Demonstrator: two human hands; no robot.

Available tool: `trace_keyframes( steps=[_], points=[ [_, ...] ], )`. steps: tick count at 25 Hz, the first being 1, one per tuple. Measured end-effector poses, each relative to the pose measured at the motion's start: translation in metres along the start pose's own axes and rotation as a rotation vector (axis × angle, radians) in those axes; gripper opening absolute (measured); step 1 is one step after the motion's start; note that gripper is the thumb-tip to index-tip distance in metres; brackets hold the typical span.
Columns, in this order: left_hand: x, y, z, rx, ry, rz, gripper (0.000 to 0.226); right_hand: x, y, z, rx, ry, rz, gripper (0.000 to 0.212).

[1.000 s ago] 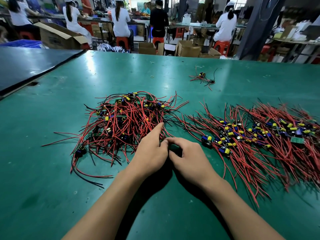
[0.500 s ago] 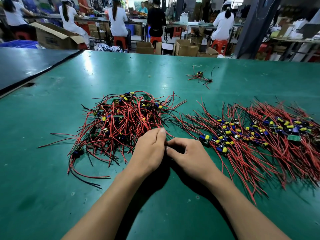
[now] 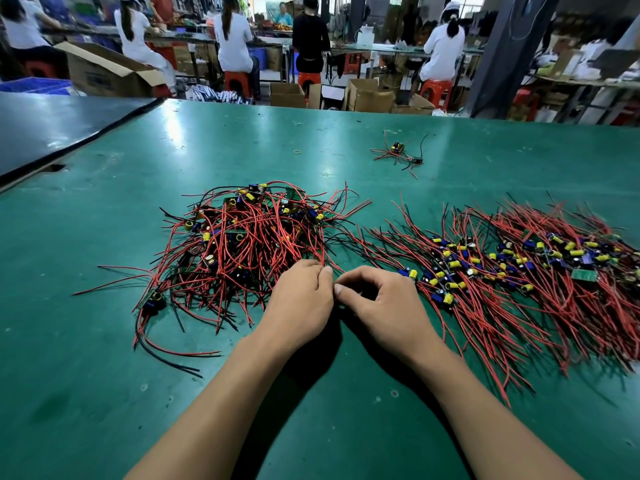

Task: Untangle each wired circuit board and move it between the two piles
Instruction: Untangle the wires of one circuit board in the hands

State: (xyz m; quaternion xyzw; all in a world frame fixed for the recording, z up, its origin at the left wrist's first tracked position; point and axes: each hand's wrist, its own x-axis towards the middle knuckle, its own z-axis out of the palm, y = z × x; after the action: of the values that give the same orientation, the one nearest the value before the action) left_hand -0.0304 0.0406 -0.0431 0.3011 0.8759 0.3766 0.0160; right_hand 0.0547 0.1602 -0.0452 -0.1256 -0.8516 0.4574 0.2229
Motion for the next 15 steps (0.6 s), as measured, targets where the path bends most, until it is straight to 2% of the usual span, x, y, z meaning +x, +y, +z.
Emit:
trace_keyframes(
  steps=[1,4,9,12,15],
  points=[
    [0.000,-0.001,0.000,0.023,-0.010,0.023,0.026,0.002,0.001,-0.001,0.008,0.030,0.005,0.008],
    [-0.002,0.000,0.000,0.061,-0.030,0.049,0.033,0.008,0.006,-0.007,0.065,0.110,0.081,0.014],
    [-0.002,-0.001,0.003,0.084,-0.027,0.083,0.028,0.008,0.007,-0.005,0.075,0.082,0.090,0.016],
    [-0.008,0.001,0.002,-0.003,0.095,0.096,0.023,0.009,0.011,-0.006,0.087,0.110,0.116,0.015],
    [-0.017,0.008,-0.005,-0.239,0.216,0.053,0.016,0.011,0.014,-0.009,0.108,0.163,0.185,0.011]
  ],
)
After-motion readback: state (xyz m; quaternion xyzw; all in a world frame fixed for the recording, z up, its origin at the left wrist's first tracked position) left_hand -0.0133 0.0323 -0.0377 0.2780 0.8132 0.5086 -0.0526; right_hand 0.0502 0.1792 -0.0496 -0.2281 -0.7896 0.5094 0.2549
